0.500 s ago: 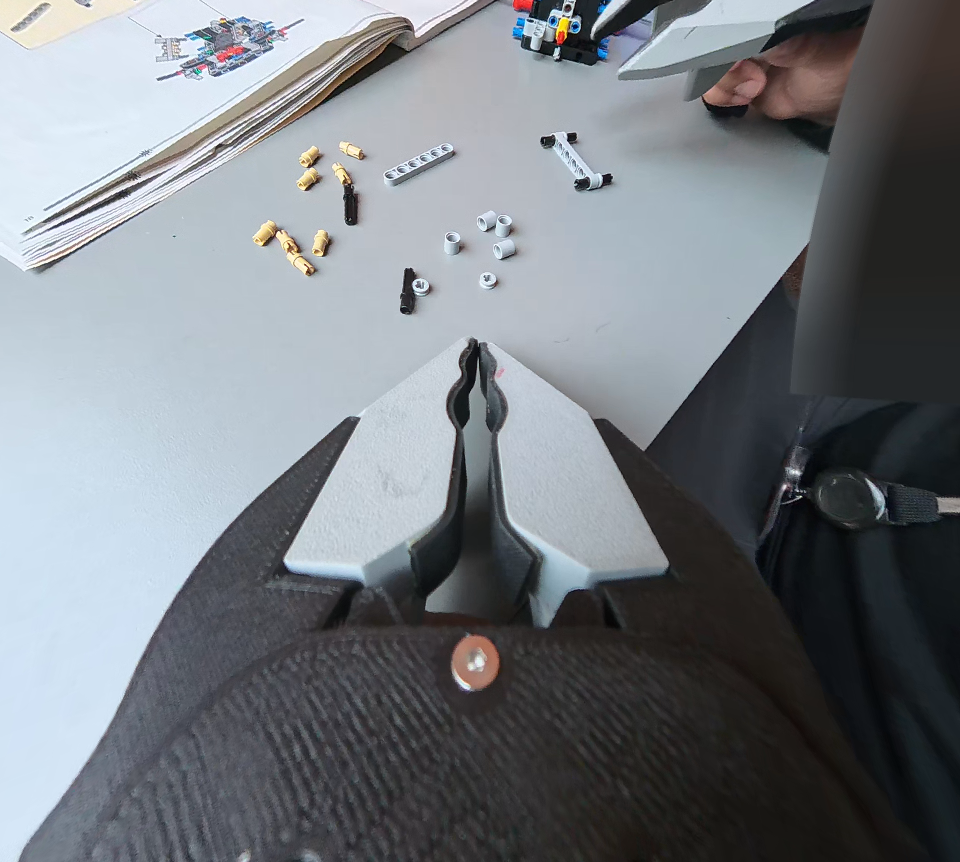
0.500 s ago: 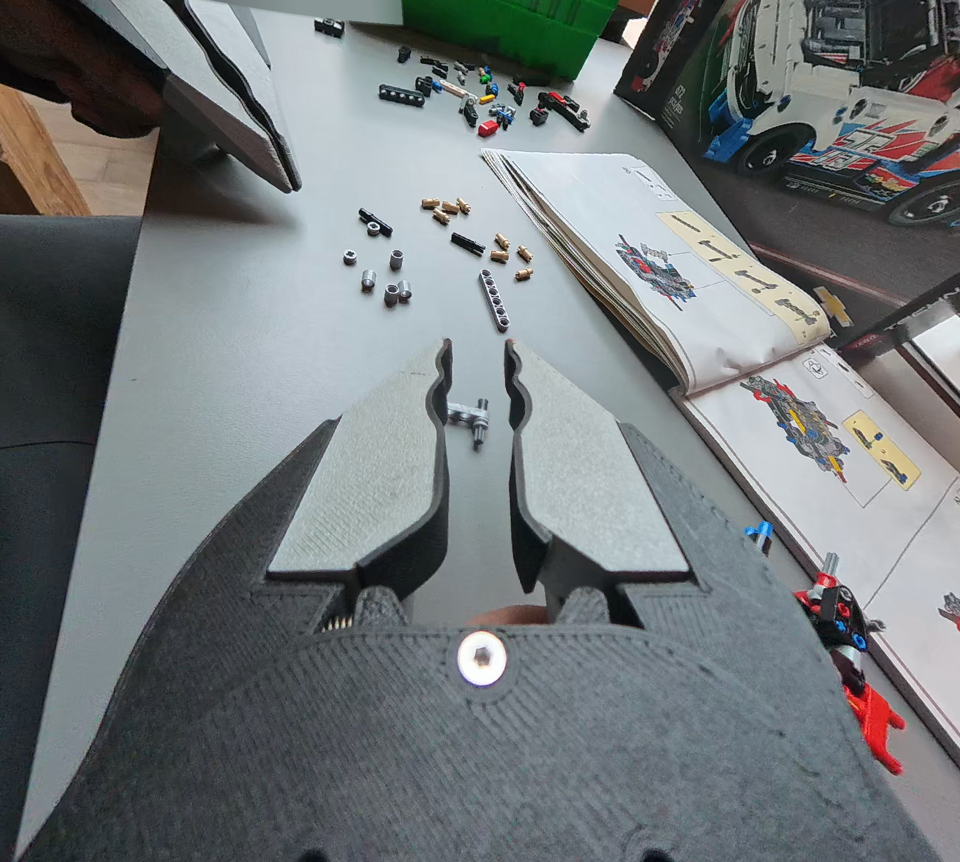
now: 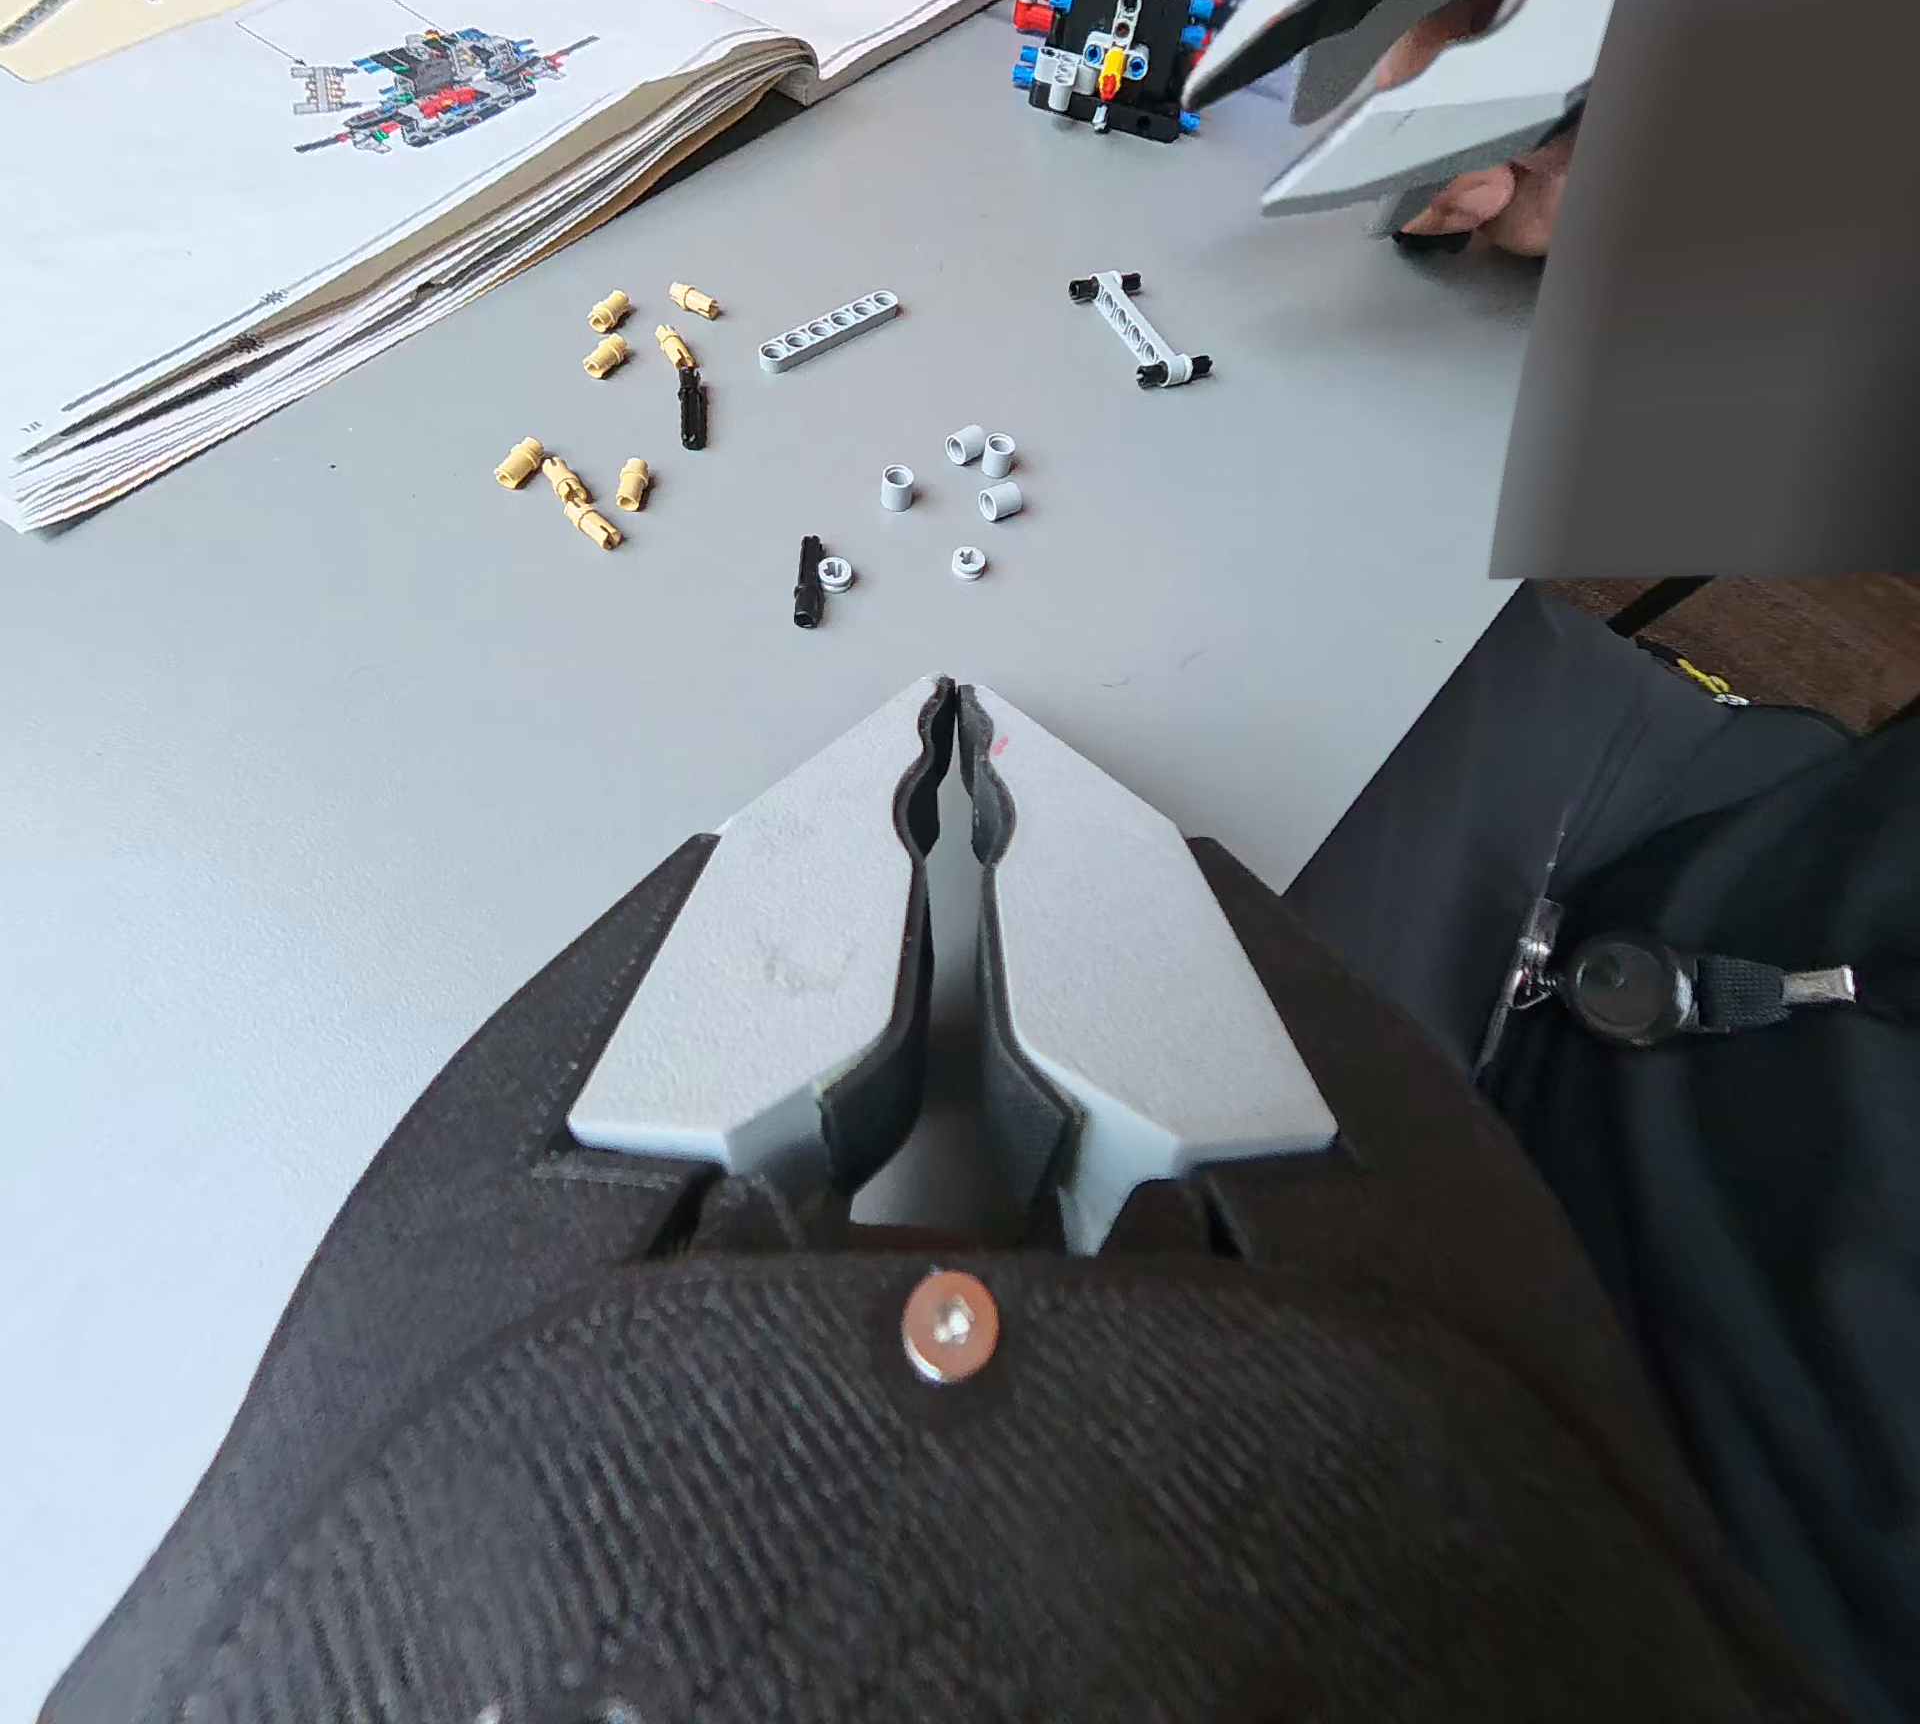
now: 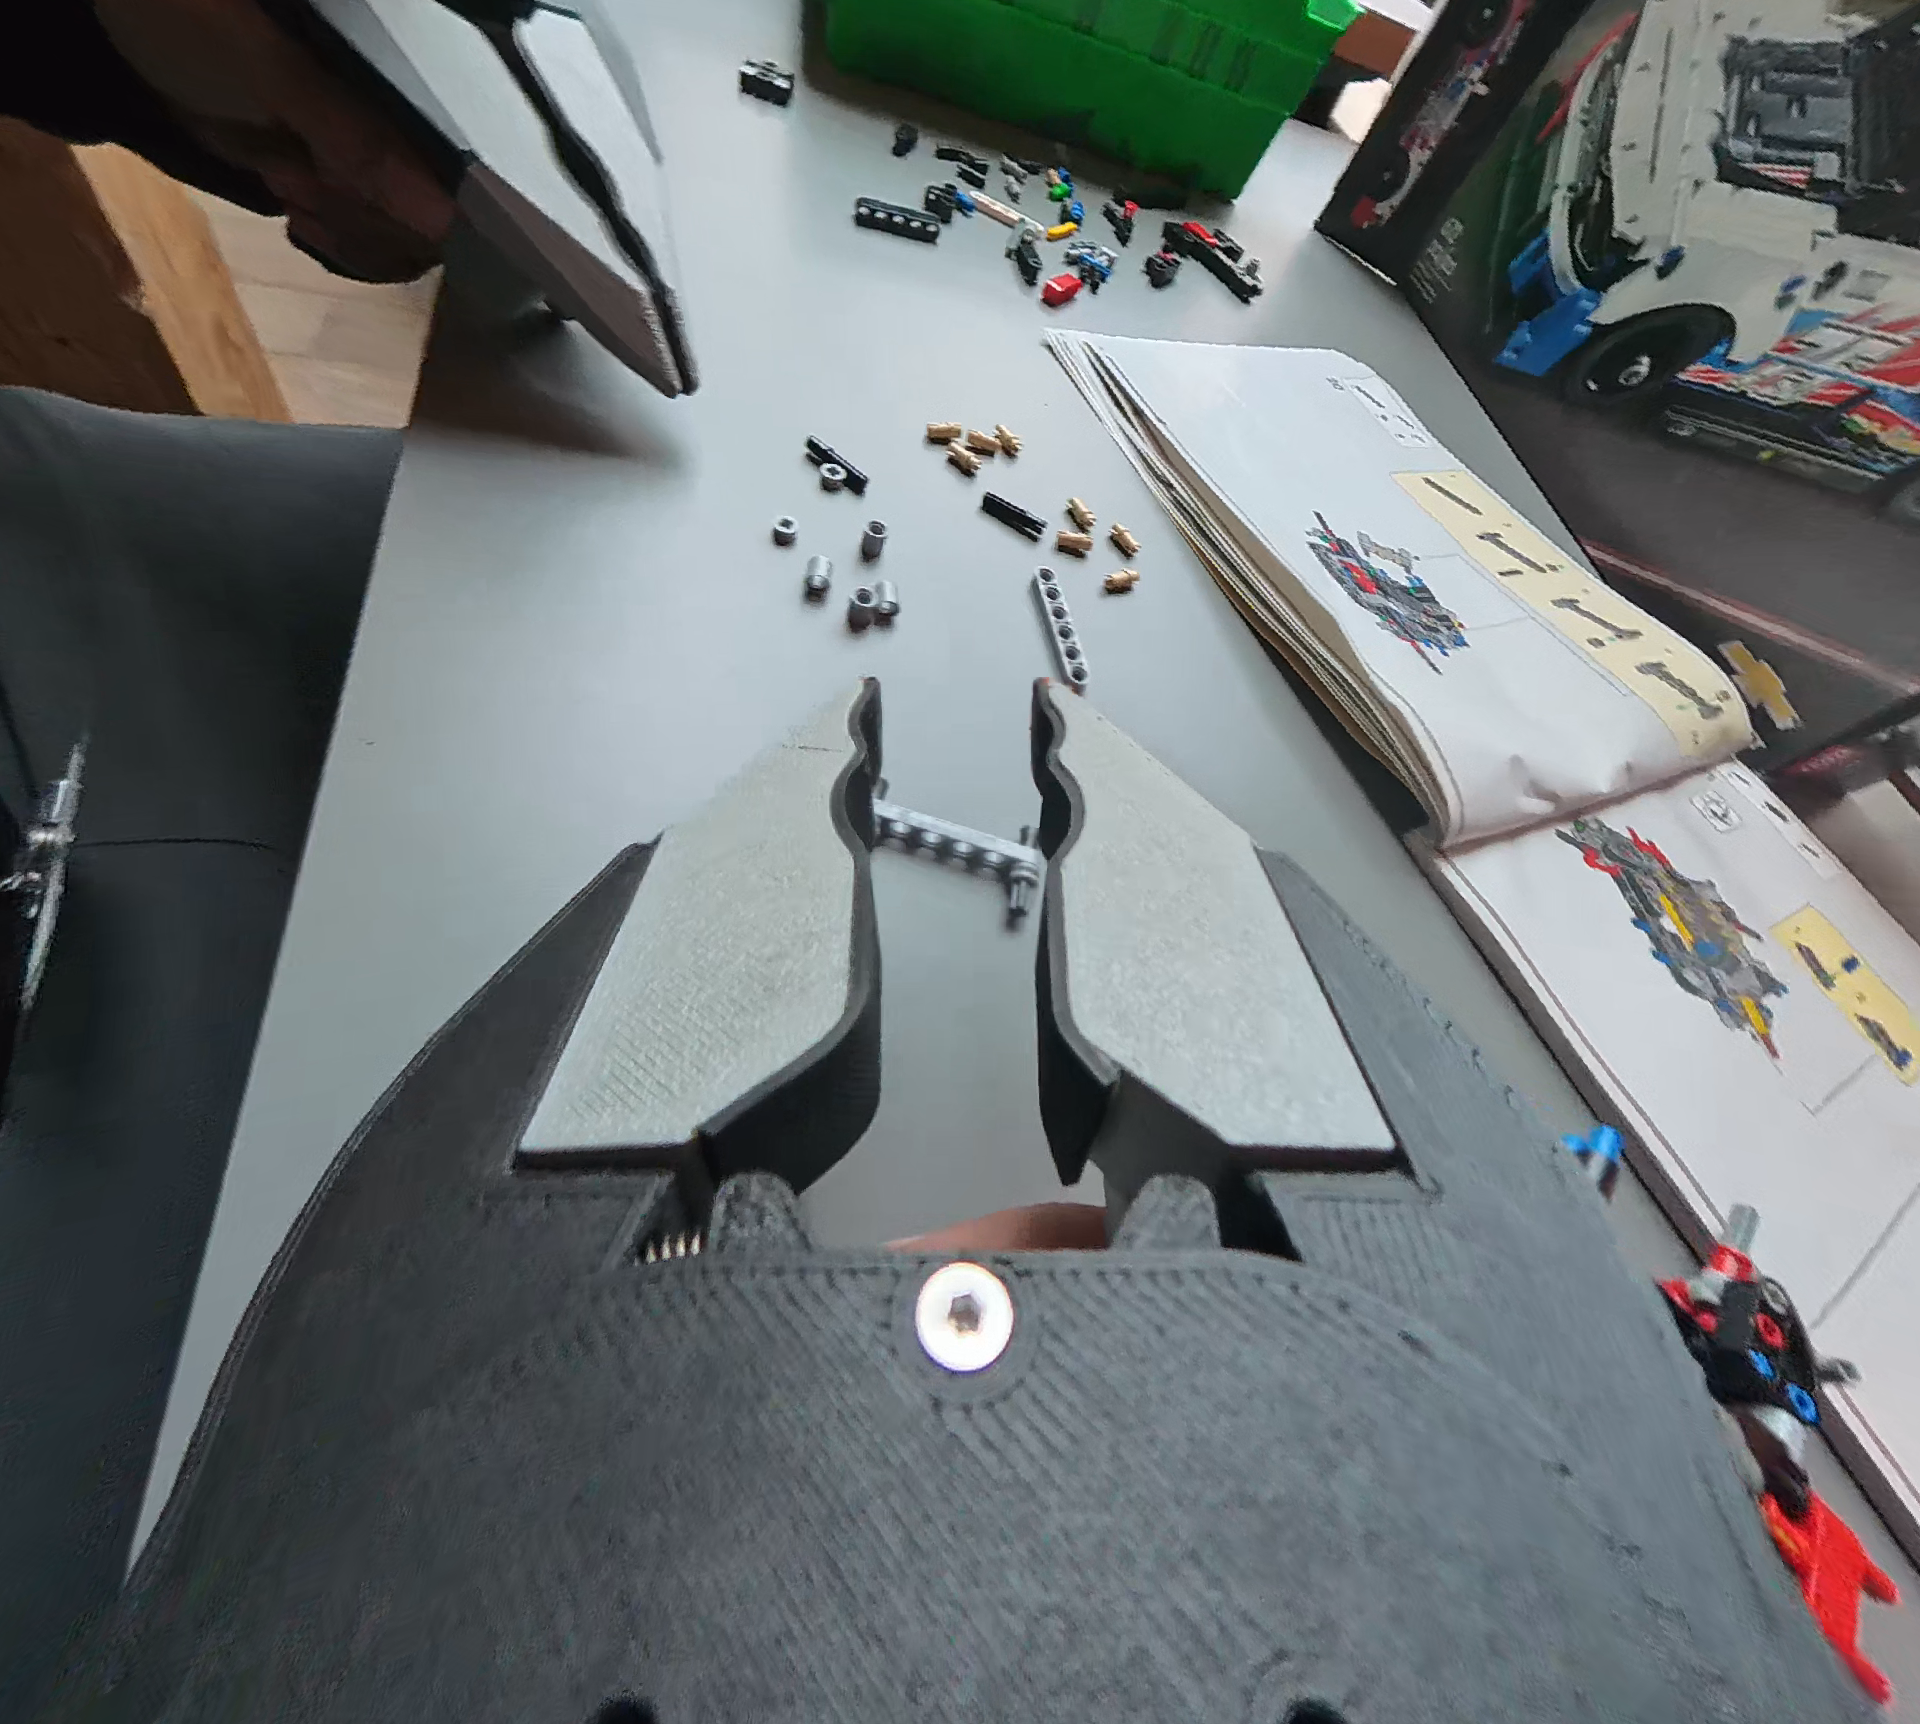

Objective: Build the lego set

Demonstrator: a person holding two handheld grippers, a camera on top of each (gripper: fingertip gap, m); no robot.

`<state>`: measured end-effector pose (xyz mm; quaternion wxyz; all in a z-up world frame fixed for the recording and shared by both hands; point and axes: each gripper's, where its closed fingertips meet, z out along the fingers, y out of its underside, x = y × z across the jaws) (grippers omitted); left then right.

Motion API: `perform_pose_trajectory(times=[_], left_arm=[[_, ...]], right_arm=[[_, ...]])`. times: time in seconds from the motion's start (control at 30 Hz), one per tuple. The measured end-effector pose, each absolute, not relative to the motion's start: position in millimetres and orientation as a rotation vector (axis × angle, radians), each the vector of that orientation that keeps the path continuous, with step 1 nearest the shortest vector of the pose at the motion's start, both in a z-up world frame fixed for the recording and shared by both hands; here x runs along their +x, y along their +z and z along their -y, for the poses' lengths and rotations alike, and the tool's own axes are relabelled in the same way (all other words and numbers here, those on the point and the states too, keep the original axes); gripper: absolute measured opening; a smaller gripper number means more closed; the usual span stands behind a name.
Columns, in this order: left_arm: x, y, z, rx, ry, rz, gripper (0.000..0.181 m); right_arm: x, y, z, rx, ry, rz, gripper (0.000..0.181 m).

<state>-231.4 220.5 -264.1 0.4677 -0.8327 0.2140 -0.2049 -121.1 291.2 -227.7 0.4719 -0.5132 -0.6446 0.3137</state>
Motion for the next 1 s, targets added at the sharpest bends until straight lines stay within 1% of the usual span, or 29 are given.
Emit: perform_pose_trajectory(times=[0.17,1.0], left_arm=[[-232,-264,-221,-2.05,-0.516,-0.512,0.0],[-235,-264,-224,-2.053,-0.499,-0.474,0.0]], right_arm=[[-124,-228,-272,-1.198,0.817,1.637,0.032],[-118,-223,-287,-1.205,0.733,1.562,0.029]])
